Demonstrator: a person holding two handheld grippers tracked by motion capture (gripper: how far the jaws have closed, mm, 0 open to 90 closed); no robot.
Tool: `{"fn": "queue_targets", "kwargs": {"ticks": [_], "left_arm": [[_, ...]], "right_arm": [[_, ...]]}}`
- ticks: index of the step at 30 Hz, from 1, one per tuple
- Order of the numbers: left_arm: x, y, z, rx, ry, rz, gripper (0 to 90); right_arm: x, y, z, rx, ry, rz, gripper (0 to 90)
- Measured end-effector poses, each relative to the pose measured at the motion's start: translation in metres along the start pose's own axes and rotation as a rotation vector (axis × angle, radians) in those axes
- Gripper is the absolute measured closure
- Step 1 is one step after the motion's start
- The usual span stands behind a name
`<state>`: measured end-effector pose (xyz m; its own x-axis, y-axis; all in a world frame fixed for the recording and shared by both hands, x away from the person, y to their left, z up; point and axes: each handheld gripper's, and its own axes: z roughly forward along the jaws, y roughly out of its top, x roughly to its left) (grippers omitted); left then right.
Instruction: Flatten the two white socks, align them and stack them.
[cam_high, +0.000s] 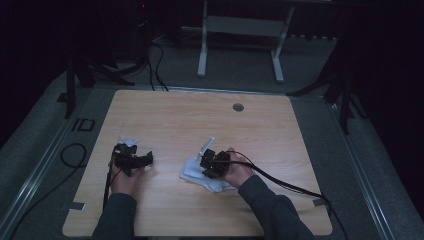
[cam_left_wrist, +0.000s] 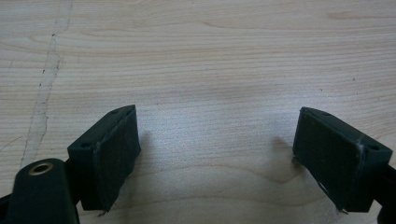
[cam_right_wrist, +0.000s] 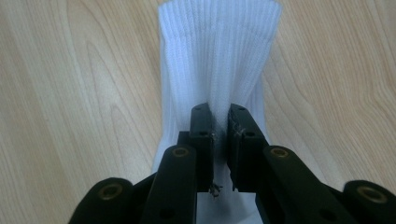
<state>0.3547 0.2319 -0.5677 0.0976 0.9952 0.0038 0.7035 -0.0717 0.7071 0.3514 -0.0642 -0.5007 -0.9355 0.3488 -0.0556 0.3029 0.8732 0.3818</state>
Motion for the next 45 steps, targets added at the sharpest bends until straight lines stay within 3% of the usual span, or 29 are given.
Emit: {"fn": "queue_targets", "kwargs": {"ticks": [5, 11, 14, 17, 25, 26, 28, 30, 35, 38, 41, 44, 45], "left_arm": [[0.0, 0.0, 0.0, 0.0, 0.0, 0.0, 14.7], [0.0, 0.0, 0.0, 0.0, 0.0, 0.0, 14.7], [0.0, 0.0, 0.0, 0.0, 0.0, 0.0, 14.7], [0.0, 0.0, 0.0, 0.0, 0.0, 0.0, 14.7], [-0.001, 0.0, 0.0, -0.001, 0.004, -0.003, 14.8], [-0.002, -0.001, -0.001, -0.007, 0.005, -0.006, 16.7], [-0.005, 0.001, -0.005, -0.004, -0.002, -0.002, 34.1], [-0.008, 0.002, -0.006, 0.003, -0.012, 0.007, 43.5], [-0.012, 0.002, -0.01, 0.015, -0.055, 0.04, 66.0], [-0.013, 0.002, -0.012, 0.014, -0.107, 0.041, 80.1], [-0.02, 0.004, -0.019, -0.002, -0.154, 0.072, 89.6], [-0.031, 0.006, -0.025, -0.014, -0.193, 0.112, 89.9], [-0.039, 0.007, -0.029, -0.021, -0.215, 0.144, 89.9]], "right_arm": [[0.0, 0.002, 0.0, -0.026, 0.0, 0.012, 80.9], [0.002, 0.002, 0.008, -0.017, 0.011, 0.015, 79.9], [0.004, 0.003, 0.012, -0.01, 0.017, 0.008, 67.9], [0.002, 0.003, 0.009, -0.02, -0.016, 0.013, 55.8], [-0.003, 0.004, -0.009, -0.064, -0.041, 0.027, 51.4], [-0.005, 0.004, -0.011, -0.064, -0.046, 0.033, 51.2], [-0.007, 0.003, -0.013, -0.064, -0.055, 0.035, 50.9], [-0.009, 0.002, -0.016, -0.059, -0.068, 0.041, 50.8], [-0.015, -0.003, -0.02, -0.058, -0.081, 0.053, 50.9], [-0.017, -0.007, -0.021, -0.053, -0.091, 0.059, 50.9], [-0.02, -0.011, -0.024, -0.053, -0.095, 0.068, 51.0], [-0.022, -0.016, -0.026, -0.053, -0.096, 0.079, 51.0], [-0.023, -0.017, -0.028, -0.052, -0.1, 0.079, 50.9]]}}
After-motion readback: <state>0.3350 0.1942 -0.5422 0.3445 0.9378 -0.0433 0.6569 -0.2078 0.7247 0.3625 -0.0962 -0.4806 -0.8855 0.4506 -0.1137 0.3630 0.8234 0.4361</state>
